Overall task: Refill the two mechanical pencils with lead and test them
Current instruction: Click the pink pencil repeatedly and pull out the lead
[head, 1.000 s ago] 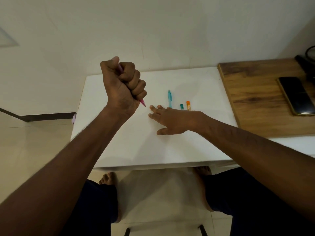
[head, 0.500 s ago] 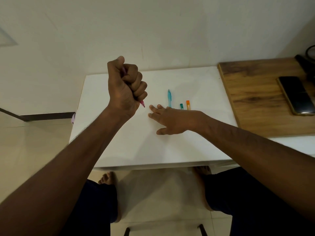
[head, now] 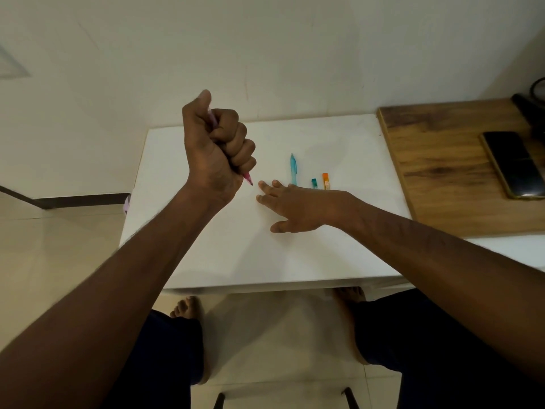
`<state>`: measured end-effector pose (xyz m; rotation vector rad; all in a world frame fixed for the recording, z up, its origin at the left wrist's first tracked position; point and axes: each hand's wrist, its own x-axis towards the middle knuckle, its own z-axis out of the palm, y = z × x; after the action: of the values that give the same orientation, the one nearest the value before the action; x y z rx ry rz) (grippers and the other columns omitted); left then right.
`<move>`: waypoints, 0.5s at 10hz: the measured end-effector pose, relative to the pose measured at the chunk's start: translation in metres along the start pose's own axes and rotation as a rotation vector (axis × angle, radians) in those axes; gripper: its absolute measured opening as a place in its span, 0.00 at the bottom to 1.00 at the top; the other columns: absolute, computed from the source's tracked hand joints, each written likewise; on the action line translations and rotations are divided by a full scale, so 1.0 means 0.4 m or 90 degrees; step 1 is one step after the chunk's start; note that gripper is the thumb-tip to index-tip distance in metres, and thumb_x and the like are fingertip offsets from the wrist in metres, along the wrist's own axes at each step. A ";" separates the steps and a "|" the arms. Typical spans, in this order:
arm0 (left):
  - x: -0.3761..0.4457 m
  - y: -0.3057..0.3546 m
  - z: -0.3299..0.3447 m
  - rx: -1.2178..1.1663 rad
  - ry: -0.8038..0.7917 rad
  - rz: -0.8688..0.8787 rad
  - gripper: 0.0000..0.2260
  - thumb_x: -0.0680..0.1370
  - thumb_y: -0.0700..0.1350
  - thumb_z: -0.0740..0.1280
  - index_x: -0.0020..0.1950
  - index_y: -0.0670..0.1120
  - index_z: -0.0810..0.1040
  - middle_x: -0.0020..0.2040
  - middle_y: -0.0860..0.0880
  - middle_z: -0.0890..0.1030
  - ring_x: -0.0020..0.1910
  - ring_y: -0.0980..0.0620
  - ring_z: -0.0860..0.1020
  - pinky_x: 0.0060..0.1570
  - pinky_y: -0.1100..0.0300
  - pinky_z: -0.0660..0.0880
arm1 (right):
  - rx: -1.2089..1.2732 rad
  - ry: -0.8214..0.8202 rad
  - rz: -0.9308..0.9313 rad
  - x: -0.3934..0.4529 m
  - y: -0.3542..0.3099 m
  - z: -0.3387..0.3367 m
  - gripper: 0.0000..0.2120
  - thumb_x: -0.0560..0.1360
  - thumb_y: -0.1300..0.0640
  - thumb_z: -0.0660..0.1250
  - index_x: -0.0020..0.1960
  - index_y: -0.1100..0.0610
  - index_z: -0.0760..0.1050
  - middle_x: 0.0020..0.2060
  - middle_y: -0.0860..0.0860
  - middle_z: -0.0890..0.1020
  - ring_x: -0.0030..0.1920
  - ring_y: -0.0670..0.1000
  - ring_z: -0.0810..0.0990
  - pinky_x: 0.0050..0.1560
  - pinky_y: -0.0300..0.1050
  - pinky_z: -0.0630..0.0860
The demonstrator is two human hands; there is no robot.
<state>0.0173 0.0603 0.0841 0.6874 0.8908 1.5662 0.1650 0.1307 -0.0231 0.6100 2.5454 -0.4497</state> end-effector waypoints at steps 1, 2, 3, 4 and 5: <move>0.000 -0.001 0.005 0.023 0.009 -0.002 0.24 0.86 0.54 0.46 0.29 0.51 0.53 0.26 0.53 0.51 0.25 0.53 0.47 0.27 0.66 0.49 | -0.002 0.002 -0.001 -0.002 -0.001 -0.002 0.39 0.85 0.45 0.63 0.86 0.55 0.45 0.85 0.54 0.40 0.85 0.57 0.42 0.82 0.57 0.51; -0.001 0.000 0.004 0.010 0.016 -0.007 0.25 0.86 0.56 0.46 0.30 0.51 0.52 0.26 0.53 0.50 0.26 0.53 0.46 0.28 0.64 0.46 | 0.004 -0.001 0.002 -0.004 -0.002 -0.003 0.40 0.85 0.45 0.64 0.86 0.55 0.45 0.85 0.54 0.40 0.85 0.57 0.42 0.82 0.57 0.51; -0.001 0.000 0.001 0.015 -0.006 0.000 0.24 0.85 0.57 0.47 0.29 0.52 0.53 0.26 0.53 0.51 0.25 0.53 0.47 0.27 0.65 0.48 | 0.004 0.001 0.000 -0.003 -0.002 -0.001 0.40 0.85 0.45 0.64 0.86 0.55 0.45 0.85 0.54 0.40 0.85 0.57 0.42 0.82 0.56 0.51; 0.000 -0.002 0.004 0.035 0.005 0.000 0.24 0.85 0.54 0.46 0.30 0.52 0.53 0.26 0.53 0.51 0.25 0.53 0.47 0.27 0.66 0.49 | 0.004 0.004 0.001 -0.001 0.000 -0.001 0.40 0.85 0.45 0.64 0.86 0.55 0.45 0.85 0.54 0.40 0.85 0.57 0.42 0.82 0.56 0.51; -0.001 -0.003 0.002 0.015 0.012 -0.005 0.25 0.86 0.57 0.46 0.29 0.51 0.52 0.26 0.53 0.50 0.26 0.53 0.46 0.28 0.63 0.46 | 0.006 0.002 0.003 0.002 0.000 0.001 0.40 0.85 0.44 0.63 0.86 0.55 0.45 0.85 0.54 0.40 0.85 0.57 0.42 0.82 0.56 0.51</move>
<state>0.0189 0.0601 0.0835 0.6857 0.9268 1.5601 0.1646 0.1308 -0.0237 0.6199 2.5451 -0.4590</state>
